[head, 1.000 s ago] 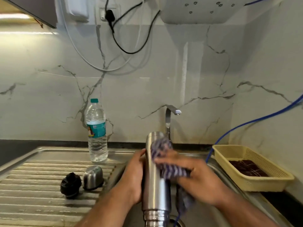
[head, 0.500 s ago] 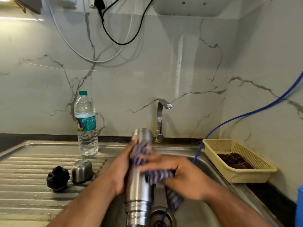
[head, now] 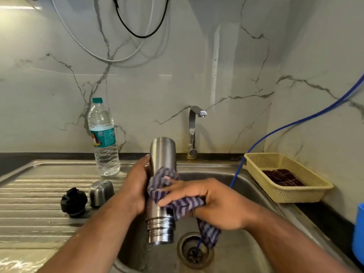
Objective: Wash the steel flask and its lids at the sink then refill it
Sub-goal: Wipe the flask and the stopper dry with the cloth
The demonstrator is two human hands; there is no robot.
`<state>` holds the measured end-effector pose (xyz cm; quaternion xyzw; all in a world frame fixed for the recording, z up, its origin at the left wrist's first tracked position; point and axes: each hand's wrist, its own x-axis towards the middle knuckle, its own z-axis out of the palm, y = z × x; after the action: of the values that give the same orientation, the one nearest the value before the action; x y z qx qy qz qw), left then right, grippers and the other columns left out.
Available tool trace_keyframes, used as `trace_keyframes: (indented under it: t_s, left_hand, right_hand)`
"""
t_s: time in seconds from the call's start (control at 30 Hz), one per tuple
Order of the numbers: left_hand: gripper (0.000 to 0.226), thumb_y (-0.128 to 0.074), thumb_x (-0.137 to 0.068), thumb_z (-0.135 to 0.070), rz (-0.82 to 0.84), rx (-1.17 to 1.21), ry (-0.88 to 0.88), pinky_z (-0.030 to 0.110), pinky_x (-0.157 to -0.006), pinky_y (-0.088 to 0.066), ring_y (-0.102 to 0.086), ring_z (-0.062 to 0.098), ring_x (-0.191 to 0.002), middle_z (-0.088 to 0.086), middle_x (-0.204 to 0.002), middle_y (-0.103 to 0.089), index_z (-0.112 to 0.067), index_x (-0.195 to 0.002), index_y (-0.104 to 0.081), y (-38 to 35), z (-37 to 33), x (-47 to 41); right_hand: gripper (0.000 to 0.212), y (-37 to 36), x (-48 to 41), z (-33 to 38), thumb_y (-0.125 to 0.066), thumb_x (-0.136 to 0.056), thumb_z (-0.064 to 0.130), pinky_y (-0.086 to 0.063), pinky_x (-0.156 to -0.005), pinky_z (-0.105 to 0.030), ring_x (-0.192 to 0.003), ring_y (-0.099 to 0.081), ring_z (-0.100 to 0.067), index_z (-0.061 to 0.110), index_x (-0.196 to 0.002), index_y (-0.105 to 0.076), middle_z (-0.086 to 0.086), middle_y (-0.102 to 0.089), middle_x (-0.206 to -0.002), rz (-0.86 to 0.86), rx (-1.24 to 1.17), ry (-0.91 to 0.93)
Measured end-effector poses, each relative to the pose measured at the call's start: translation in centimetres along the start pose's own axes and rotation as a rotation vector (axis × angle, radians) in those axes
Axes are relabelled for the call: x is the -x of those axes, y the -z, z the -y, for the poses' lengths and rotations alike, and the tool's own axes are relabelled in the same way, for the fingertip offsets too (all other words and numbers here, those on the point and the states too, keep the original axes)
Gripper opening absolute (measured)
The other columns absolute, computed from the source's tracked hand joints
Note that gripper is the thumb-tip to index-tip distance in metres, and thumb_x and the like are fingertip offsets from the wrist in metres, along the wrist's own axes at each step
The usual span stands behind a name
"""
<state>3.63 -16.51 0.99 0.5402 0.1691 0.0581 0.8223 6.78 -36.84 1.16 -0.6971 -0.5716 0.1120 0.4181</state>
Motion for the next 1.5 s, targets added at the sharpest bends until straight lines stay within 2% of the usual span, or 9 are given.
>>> trace_keyframes:
  t_s: [0.1,0.2,0.33,0.53,0.67,0.8,1.07,1.3,1.5]
  left_hand:
    - [0.063,-0.059,-0.091,-0.062,0.067,-0.065,-0.008,0.042,-0.081,-0.055,-0.075,0.032,-0.088,0.019,-0.108,-0.076,-0.009,-0.122,-0.071,-0.8,0.5,0.2]
    - [0.060,-0.064,-0.085,-0.061,0.182,-0.106,-0.051,0.036,-0.075,-0.056,-0.074,0.024,-0.080,0.014,-0.100,-0.077,-0.012,-0.118,-0.073,-2.3,1.5,0.7]
    - [0.063,-0.054,-0.090,-0.067,0.197,-0.012,-0.034,0.033,-0.063,-0.059,-0.075,0.025,-0.072,0.016,-0.091,-0.077,-0.010,-0.104,-0.076,-3.1,1.9,1.4]
    - [0.085,-0.071,-0.073,-0.073,-0.110,0.082,-0.050,0.056,-0.097,-0.053,-0.069,0.045,-0.101,0.026,-0.112,-0.068,-0.012,-0.129,-0.052,-0.7,-0.1,0.8]
    - [0.056,-0.072,-0.084,-0.057,-0.039,0.175,-0.005,0.049,-0.085,-0.055,-0.071,0.039,-0.100,0.022,-0.109,-0.073,-0.013,-0.117,-0.063,-1.5,0.1,1.2]
    - [0.048,-0.055,-0.098,-0.049,0.126,0.156,0.034,0.044,-0.089,-0.054,-0.075,0.029,-0.100,0.015,-0.114,-0.076,-0.012,-0.122,-0.072,-3.1,1.7,1.3]
    - [0.052,-0.071,-0.090,-0.043,0.018,0.234,-0.083,0.049,-0.081,-0.055,-0.073,0.040,-0.094,0.023,-0.104,-0.074,-0.008,-0.126,-0.058,-1.7,-0.1,1.6]
    - [0.062,-0.049,-0.095,-0.063,0.208,0.112,-0.029,0.053,-0.107,-0.046,-0.070,0.032,-0.114,0.015,-0.120,-0.074,-0.014,-0.128,-0.068,-3.4,1.9,1.8]
    - [0.049,-0.072,-0.089,-0.041,0.041,0.196,-0.072,0.052,-0.089,-0.055,-0.070,0.040,-0.106,0.023,-0.115,-0.072,-0.009,-0.123,-0.059,-1.8,0.3,1.2]
  right_hand:
    - [0.057,0.8,-0.1,-0.7,-0.064,-0.090,-0.011,-0.039,-0.112,-0.014,-0.136,-0.048,0.007,0.029,-0.129,-0.071,0.027,-0.059,-0.140,-0.314,0.059,-0.034]
    - [0.054,1.3,-0.5,-1.5,-0.066,-0.094,-0.005,-0.033,-0.120,-0.023,-0.142,-0.042,0.004,0.034,-0.131,-0.070,0.023,-0.057,-0.145,-0.549,0.034,-0.018]
    - [0.048,0.7,-0.3,-0.9,-0.065,-0.093,-0.009,-0.039,-0.118,-0.028,-0.135,-0.053,0.000,0.024,-0.127,-0.073,0.017,-0.065,-0.138,-0.422,0.018,0.022]
    - [0.052,-0.3,-0.1,-0.5,-0.066,-0.086,-0.016,-0.027,-0.126,-0.033,-0.146,-0.037,0.003,0.019,-0.124,-0.075,0.012,-0.061,-0.144,0.171,0.179,0.005]
    - [0.061,0.3,-0.1,-1.3,-0.065,-0.086,-0.011,-0.040,-0.119,-0.036,-0.138,-0.047,0.006,0.033,-0.128,-0.072,0.020,-0.060,-0.143,-0.123,0.258,-0.042]
    - [0.064,-0.1,-0.9,-1.4,-0.067,-0.086,-0.008,-0.026,-0.122,-0.017,-0.144,-0.035,0.010,0.036,-0.131,-0.069,0.024,-0.057,-0.143,-0.423,0.359,-0.036]
    - [0.055,1.0,0.2,-1.3,-0.065,-0.084,-0.014,-0.030,-0.125,-0.031,-0.147,-0.033,0.005,0.024,-0.123,-0.075,0.014,-0.061,-0.143,0.054,0.352,0.004]
    - [0.066,1.1,-0.8,-1.7,-0.064,-0.080,-0.012,-0.028,-0.124,-0.027,-0.147,-0.035,0.003,0.030,-0.130,-0.070,0.016,-0.056,-0.148,-0.435,0.415,0.062]
    - [0.054,2.0,0.6,-1.5,-0.065,-0.081,-0.014,-0.024,-0.123,-0.019,-0.148,-0.024,0.012,0.024,-0.117,-0.077,0.015,-0.061,-0.143,0.039,0.479,0.006]
